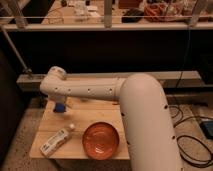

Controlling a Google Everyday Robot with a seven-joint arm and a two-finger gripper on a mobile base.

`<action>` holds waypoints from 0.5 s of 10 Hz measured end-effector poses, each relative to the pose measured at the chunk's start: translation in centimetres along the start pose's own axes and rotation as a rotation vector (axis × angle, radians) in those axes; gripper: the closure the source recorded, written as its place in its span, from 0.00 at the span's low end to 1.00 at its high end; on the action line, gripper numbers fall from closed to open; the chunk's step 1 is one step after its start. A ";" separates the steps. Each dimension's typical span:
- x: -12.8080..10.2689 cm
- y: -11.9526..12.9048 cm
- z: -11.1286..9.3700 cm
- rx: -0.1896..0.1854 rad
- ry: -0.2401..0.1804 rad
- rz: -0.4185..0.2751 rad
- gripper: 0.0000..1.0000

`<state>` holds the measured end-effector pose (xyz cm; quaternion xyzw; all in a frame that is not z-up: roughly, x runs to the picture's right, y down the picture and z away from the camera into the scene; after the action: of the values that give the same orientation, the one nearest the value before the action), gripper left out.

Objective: Wipe the white sponge on the table

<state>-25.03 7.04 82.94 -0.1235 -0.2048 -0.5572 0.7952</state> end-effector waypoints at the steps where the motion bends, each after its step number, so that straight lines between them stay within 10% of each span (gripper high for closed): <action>1: -0.1 -0.4 0.3 0.001 -0.006 -0.008 0.20; 5: -0.4 -0.5 0.8 -0.014 -0.032 -0.048 0.53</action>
<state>-25.74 7.51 83.46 -0.1330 -0.2167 -0.5752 0.7775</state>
